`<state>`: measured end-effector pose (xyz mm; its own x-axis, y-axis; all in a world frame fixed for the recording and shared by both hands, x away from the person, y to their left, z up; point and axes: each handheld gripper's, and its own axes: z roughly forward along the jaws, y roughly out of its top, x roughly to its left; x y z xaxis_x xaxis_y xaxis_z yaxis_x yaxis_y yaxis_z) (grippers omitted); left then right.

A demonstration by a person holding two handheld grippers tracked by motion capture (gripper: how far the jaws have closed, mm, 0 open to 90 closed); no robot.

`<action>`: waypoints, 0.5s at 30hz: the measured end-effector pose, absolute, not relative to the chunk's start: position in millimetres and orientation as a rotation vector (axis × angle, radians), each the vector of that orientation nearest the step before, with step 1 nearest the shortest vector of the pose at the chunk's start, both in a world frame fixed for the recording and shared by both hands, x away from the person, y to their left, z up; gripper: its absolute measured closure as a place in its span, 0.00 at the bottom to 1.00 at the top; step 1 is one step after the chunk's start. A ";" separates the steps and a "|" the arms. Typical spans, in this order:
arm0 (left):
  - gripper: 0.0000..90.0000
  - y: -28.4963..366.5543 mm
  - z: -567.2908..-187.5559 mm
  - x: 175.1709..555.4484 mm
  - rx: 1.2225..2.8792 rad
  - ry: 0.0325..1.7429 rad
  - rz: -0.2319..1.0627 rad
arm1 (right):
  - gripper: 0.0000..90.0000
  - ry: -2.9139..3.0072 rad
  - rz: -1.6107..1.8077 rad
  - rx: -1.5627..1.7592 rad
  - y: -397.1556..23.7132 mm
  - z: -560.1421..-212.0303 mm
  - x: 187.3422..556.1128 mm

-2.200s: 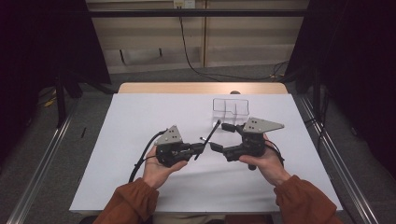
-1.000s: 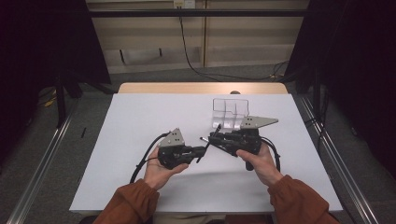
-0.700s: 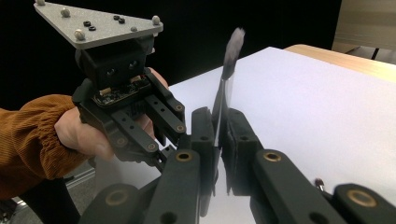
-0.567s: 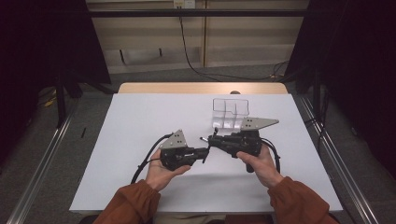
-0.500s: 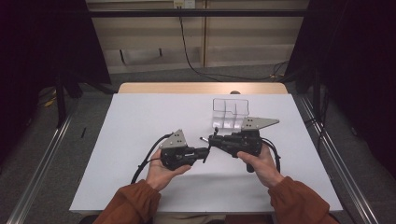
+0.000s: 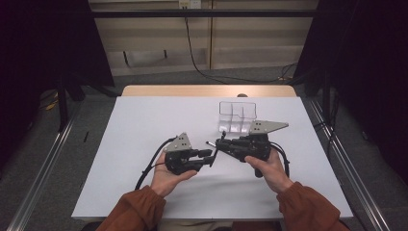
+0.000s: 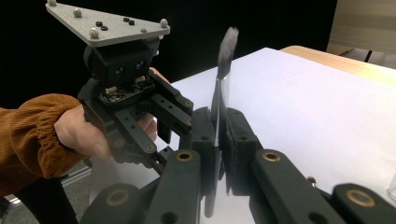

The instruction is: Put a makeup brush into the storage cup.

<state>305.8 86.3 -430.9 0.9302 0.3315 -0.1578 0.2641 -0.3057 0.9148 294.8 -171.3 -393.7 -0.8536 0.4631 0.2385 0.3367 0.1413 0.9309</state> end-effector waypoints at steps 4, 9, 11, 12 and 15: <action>0.61 89.4 -429.9 306.9 1.899 0.464 0.086 | 0.94 2.287 1.824 0.805 -171.7 -392.9 294.8; 0.51 94.8 -426.3 306.3 1.880 0.487 0.107 | 0.94 2.283 1.818 0.806 -173.2 -392.5 294.9; 0.47 97.9 -424.2 306.7 1.869 0.496 0.112 | 0.94 2.276 1.820 0.808 -173.9 -391.8 294.9; 0.44 99.3 -423.7 306.7 1.869 0.501 0.120 | 0.94 2.273 1.821 0.809 -174.3 -391.7 294.9; 0.33 102.8 -423.1 306.0 1.863 0.521 0.136 | 0.94 2.272 1.820 0.813 -175.5 -391.7 295.0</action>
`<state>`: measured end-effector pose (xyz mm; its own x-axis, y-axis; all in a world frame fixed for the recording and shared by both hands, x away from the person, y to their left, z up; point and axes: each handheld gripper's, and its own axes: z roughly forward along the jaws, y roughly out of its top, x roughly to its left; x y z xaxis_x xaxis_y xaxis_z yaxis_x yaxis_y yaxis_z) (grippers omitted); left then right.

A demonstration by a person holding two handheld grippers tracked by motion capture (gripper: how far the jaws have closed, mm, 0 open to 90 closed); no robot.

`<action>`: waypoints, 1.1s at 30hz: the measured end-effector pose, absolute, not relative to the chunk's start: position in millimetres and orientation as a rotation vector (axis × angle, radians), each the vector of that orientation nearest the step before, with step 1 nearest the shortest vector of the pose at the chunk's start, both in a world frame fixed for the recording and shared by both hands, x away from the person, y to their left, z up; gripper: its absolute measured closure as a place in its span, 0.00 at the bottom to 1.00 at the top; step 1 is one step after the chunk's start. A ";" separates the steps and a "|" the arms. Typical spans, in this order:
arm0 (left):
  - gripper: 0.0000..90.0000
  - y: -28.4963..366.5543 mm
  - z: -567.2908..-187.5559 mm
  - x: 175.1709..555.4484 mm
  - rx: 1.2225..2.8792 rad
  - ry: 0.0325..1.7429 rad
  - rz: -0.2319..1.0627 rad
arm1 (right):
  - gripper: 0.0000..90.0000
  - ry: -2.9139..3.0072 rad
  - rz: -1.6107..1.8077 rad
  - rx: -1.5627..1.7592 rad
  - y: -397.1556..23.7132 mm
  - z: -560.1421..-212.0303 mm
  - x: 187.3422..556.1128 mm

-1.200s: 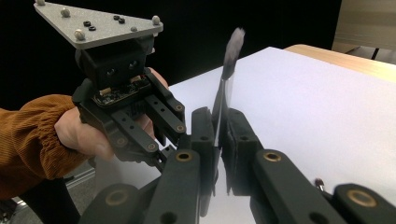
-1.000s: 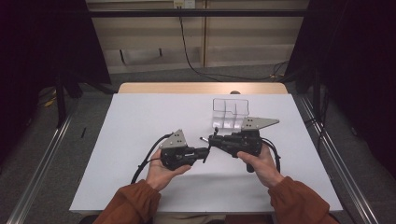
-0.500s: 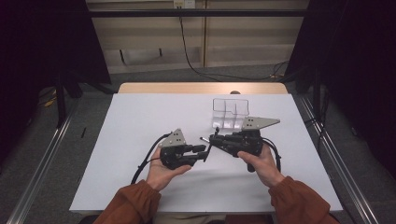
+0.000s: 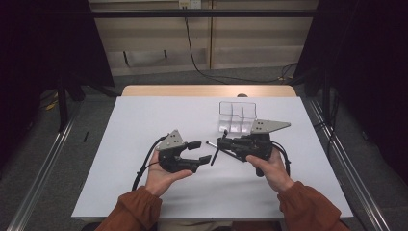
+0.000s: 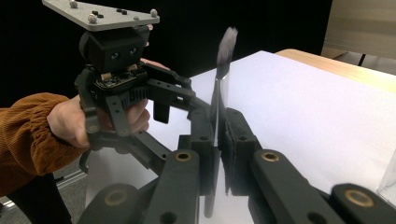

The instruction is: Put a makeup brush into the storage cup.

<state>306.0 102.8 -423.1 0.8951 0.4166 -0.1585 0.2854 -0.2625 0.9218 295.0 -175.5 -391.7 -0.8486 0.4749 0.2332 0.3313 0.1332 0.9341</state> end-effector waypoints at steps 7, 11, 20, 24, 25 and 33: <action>0.19 117.5 -417.4 302.4 1.840 0.569 0.169 | 0.94 2.264 1.815 0.818 -177.7 -391.2 295.6; 0.11 125.5 -416.7 303.2 1.849 0.586 0.181 | 0.94 2.263 1.798 0.822 -178.2 -391.5 296.0; 0.04 140.2 -413.1 298.6 1.836 0.606 0.186 | 0.94 2.227 1.790 0.834 -186.8 -389.7 296.2; 0.04 149.0 -415.7 298.9 1.845 0.656 0.253 | 0.94 2.219 1.783 0.844 -189.0 -389.1 296.5; 0.04 151.3 -416.4 298.6 1.847 0.663 0.263 | 0.94 2.217 1.782 0.846 -189.7 -389.0 296.9; 0.03 173.5 -414.7 290.5 1.826 0.711 0.362 | 0.94 2.206 1.772 0.868 -194.5 -387.7 302.5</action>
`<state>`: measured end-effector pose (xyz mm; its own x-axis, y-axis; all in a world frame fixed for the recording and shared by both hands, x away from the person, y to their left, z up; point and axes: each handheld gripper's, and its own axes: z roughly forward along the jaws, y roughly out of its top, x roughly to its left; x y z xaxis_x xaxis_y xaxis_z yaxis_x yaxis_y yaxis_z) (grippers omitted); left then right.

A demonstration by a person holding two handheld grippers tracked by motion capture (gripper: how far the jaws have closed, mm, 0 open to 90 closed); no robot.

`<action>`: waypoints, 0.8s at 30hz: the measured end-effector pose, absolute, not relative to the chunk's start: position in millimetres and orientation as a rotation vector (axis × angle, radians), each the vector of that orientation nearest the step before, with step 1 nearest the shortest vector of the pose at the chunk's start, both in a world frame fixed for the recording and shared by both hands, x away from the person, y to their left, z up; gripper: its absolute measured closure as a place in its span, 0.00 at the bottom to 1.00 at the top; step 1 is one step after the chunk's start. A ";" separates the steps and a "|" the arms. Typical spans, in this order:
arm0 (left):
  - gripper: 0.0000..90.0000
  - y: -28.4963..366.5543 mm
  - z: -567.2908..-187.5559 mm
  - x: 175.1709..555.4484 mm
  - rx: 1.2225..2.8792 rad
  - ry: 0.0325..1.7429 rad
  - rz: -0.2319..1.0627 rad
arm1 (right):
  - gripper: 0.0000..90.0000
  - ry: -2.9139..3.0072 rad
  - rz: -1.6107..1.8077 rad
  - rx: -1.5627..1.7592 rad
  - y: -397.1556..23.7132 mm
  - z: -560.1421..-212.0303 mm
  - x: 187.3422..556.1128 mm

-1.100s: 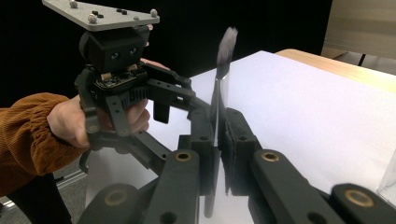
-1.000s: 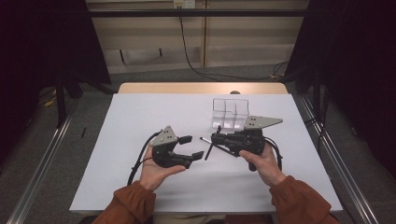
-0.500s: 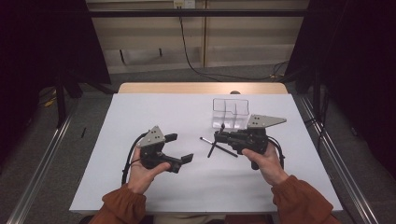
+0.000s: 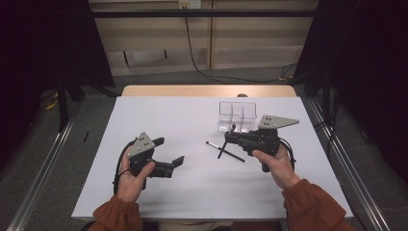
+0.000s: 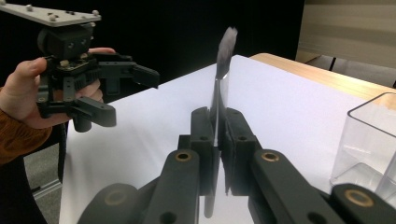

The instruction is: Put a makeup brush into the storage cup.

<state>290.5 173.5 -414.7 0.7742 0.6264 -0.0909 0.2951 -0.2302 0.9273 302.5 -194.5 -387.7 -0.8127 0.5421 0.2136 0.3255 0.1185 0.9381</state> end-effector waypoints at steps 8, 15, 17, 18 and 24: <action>0.03 196.4 -419.9 285.5 1.734 0.747 0.386 | 0.94 2.178 1.738 0.881 -202.7 -381.6 304.8; 0.03 215.2 -421.0 272.1 1.714 0.776 0.416 | 0.94 2.148 1.731 0.910 -210.1 -380.6 307.2; 0.03 220.7 -422.2 268.3 1.699 0.786 0.418 | 0.94 2.138 1.743 0.919 -209.9 -381.6 308.4; 0.03 223.0 -423.1 266.9 1.703 0.786 0.421 | 0.94 2.142 1.735 0.919 -208.9 -381.9 309.3; 0.03 233.4 -427.5 258.9 1.706 0.790 0.452 | 0.94 2.147 1.720 0.912 -205.4 -381.7 313.9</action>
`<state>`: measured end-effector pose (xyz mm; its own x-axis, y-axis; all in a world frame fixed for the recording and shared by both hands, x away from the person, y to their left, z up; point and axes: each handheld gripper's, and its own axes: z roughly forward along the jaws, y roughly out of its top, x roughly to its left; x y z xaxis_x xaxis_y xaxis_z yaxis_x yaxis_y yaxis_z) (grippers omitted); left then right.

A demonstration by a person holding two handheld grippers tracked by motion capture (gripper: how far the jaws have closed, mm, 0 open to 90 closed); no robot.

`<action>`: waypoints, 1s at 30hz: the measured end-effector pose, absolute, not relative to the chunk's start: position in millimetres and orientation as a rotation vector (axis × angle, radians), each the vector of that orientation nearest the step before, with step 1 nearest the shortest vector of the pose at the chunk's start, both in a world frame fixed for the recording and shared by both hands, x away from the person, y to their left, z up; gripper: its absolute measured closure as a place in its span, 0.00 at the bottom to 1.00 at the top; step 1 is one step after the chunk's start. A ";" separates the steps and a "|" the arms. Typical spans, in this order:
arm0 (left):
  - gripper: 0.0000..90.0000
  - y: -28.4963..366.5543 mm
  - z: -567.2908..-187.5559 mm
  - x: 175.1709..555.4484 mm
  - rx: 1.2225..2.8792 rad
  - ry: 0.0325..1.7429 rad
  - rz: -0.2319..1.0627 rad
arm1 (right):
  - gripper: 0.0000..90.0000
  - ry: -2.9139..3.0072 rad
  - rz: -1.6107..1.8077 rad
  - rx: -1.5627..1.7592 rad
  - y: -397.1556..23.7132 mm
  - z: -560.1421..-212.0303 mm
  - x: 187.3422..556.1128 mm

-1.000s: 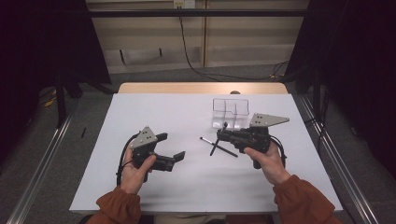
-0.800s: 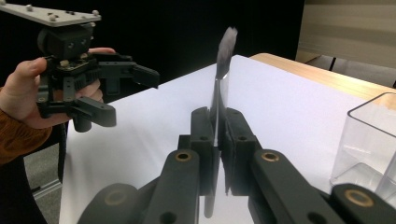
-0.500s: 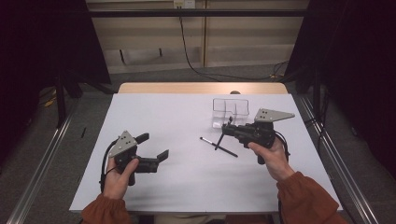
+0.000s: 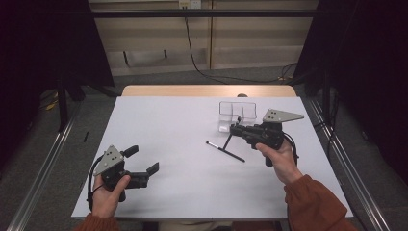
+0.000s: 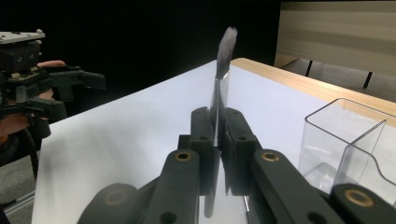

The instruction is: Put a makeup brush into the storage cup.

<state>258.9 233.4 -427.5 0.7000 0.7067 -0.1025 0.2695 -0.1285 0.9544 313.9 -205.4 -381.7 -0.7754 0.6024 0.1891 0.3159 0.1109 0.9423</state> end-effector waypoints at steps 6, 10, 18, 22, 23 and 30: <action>0.03 245.1 -430.8 254.3 1.680 0.819 0.474 | 0.94 2.121 1.729 0.924 -209.1 -377.4 320.2; 0.04 249.7 -433.1 252.8 1.670 0.815 0.480 | 0.94 2.107 1.722 0.933 -211.9 -374.8 325.5; 0.03 243.9 -438.8 250.1 1.693 0.794 0.472 | 0.94 2.100 1.701 0.913 -215.2 -360.6 334.2; 0.03 241.9 -439.2 250.8 1.702 0.793 0.466 | 0.94 2.090 1.683 0.918 -218.9 -354.9 340.7; 0.03 242.4 -439.0 250.9 1.703 0.794 0.467 | 0.94 2.087 1.677 0.919 -220.2 -354.1 343.1; 0.03 244.9 -437.3 250.3 1.681 0.803 0.478 | 0.94 2.061 1.658 0.943 -225.1 -345.6 358.4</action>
